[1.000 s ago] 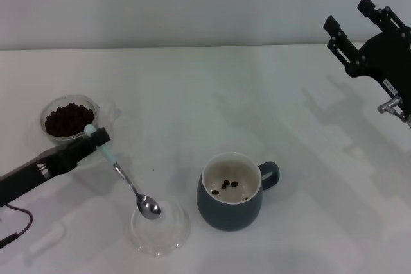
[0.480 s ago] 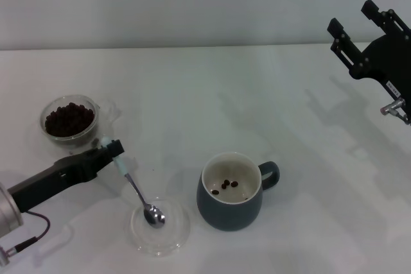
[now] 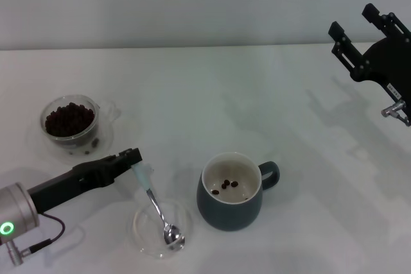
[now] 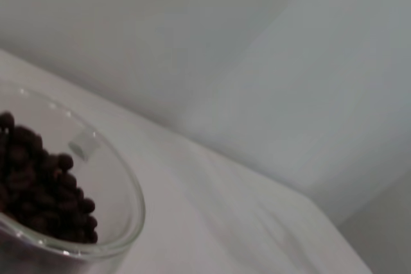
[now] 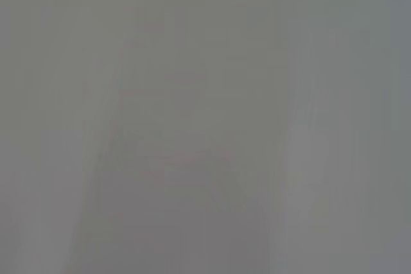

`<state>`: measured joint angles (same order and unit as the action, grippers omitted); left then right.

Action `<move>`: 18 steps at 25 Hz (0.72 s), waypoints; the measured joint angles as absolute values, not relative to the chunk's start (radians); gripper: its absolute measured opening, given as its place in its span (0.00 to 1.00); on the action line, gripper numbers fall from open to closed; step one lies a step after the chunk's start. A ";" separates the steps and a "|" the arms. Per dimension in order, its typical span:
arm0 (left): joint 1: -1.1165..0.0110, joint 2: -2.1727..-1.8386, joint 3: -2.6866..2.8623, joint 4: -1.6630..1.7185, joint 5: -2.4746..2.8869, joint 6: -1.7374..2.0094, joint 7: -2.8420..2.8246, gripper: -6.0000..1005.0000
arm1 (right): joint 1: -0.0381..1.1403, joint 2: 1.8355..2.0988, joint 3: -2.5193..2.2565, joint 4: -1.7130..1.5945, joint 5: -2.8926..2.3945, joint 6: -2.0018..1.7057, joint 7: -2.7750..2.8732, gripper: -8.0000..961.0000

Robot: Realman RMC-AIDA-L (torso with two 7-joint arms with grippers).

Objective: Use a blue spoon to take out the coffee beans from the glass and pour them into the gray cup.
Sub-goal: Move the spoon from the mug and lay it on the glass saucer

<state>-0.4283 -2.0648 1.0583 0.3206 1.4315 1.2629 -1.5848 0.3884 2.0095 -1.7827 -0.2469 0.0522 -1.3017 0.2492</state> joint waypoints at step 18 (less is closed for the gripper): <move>-0.432 -2.056 1.058 0.326 1.464 1.249 -1.612 0.45 | 0.374 2.009 -1.793 -0.247 0.048 -1.322 0.253 0.71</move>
<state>-0.4317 -2.0563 1.0584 0.3265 1.4643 1.2493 -1.6122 0.3741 2.0094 -1.7934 -0.2469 0.0476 -1.3216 0.2531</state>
